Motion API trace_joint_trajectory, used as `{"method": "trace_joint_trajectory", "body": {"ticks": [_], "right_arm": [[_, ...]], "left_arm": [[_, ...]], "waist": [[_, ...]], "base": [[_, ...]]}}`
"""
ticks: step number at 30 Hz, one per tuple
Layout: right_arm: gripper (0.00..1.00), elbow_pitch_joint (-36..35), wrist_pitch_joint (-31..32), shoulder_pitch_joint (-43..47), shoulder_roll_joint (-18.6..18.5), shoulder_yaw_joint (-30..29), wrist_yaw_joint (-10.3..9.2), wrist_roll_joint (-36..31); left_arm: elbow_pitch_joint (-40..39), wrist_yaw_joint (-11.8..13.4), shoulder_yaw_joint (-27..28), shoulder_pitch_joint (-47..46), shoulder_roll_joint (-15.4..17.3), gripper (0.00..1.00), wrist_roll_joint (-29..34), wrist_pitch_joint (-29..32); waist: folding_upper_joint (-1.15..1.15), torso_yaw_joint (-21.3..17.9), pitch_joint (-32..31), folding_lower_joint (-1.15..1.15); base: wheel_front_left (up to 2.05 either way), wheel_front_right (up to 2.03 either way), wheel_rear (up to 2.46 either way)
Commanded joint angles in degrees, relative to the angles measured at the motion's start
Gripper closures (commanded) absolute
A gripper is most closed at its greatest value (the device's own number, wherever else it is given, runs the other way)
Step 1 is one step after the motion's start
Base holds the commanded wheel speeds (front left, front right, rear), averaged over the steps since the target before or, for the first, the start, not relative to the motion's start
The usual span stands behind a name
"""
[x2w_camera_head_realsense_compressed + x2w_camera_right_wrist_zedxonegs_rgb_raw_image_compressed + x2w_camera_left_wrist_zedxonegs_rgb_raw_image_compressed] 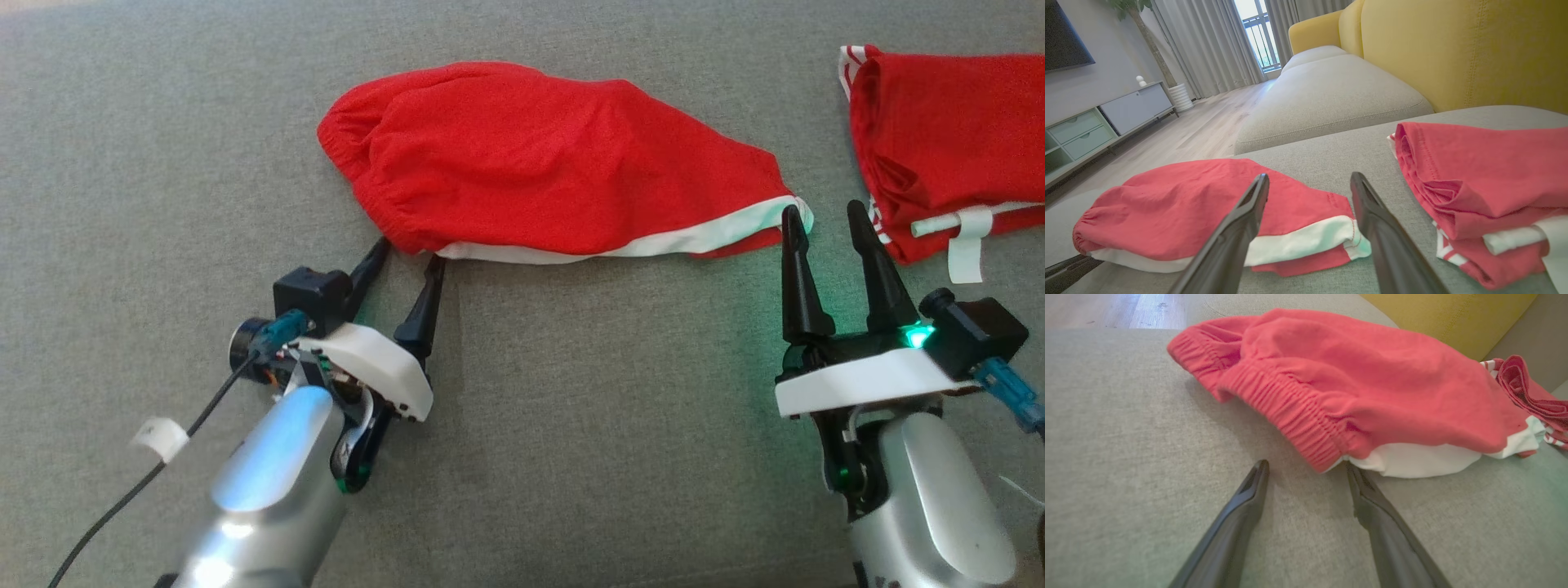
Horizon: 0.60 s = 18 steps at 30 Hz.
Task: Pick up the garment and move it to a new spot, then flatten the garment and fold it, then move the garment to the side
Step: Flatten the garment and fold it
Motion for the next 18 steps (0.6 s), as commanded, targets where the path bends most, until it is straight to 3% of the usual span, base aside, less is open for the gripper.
{"method": "trace_joint_trajectory", "body": {"ticks": [1,14,16,17,18], "right_arm": [[0.00,-1.64,-0.67,-1.76,0.08,1.24,0.39,-0.05],[0.00,-0.72,-1.02,-2.12,0.08,1.13,0.39,-0.25],[0.00,-0.71,-1.00,-2.21,0.08,1.17,0.39,-0.27],[0.00,-0.71,-0.99,-2.24,0.08,1.18,0.39,-0.28],[0.00,-0.71,-0.98,-2.25,0.08,1.19,0.39,-0.30]], "left_arm": [[-0.69,-0.07,2.08,-1.93,0.65,0.00,0.04,-0.65],[3.24,-2.43,0.20,-4.73,-0.23,0.03,-0.28,-5.26],[3.45,-2.73,-0.21,-5.04,-0.39,0.79,-0.62,-5.53],[3.47,-2.88,-0.33,-5.15,-0.57,1.00,-1.04,-5.58],[3.48,-3.00,-0.53,-5.30,-0.62,1.00,-1.25,-5.68]], "waist": [[0.00,-0.11,0.09,-0.01],[0.00,0.20,0.12,-0.01],[0.00,0.28,0.18,-0.01],[0.00,0.32,0.19,-0.01],[0.00,0.35,0.21,-0.01]], "base": [[0.00,0.00,0.00],[0.00,0.00,0.00],[0.00,0.00,0.00],[0.00,0.00,0.00],[0.00,0.00,0.00]]}}
